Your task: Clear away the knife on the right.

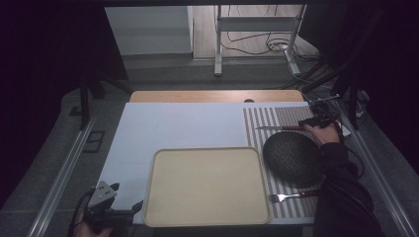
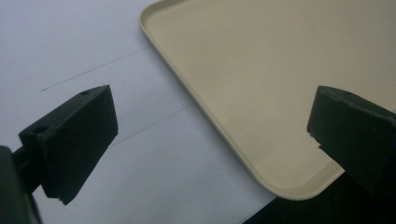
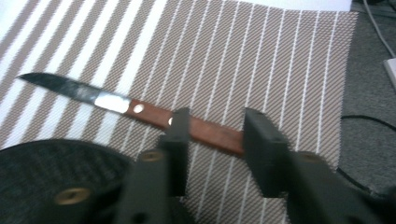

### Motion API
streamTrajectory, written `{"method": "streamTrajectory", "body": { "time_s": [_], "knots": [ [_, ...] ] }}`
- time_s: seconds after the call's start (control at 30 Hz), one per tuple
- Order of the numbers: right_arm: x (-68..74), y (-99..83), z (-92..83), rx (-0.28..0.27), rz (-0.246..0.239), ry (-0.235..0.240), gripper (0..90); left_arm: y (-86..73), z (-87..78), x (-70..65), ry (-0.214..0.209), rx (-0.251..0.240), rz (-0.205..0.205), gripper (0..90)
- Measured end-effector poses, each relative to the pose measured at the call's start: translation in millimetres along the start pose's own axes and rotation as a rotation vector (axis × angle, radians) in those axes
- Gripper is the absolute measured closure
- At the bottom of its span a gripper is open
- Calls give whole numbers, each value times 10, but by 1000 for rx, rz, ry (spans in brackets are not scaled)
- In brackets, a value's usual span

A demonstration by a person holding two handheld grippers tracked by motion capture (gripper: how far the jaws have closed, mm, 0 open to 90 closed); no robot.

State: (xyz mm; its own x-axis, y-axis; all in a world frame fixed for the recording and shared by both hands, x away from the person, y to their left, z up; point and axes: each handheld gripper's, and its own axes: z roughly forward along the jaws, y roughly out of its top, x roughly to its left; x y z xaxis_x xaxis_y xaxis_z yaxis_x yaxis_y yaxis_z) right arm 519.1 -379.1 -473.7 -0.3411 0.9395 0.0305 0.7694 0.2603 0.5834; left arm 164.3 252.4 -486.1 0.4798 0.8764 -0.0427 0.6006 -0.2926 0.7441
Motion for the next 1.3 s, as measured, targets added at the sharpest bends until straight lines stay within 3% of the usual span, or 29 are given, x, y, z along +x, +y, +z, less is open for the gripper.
{"method": "streamTrajectory", "body": {
  "time_s": [0.1,0.23,0.4,1.0,1.3],
  "knots": [
    [-23,32,73,11,-12,-24,900,1,2,-3,0,1,2,19],
    [-39,68,190,41,-24,-86,900,3,3,-7,2,4,7,20],
    [-89,47,291,72,-14,-106,900,3,4,-12,5,6,11,21],
    [-83,-207,99,115,-8,-25,900,5,4,-20,8,5,17,21],
    [-60,-292,30,130,-6,-20,900,9,6,-22,10,8,20,23]
  ]
}}
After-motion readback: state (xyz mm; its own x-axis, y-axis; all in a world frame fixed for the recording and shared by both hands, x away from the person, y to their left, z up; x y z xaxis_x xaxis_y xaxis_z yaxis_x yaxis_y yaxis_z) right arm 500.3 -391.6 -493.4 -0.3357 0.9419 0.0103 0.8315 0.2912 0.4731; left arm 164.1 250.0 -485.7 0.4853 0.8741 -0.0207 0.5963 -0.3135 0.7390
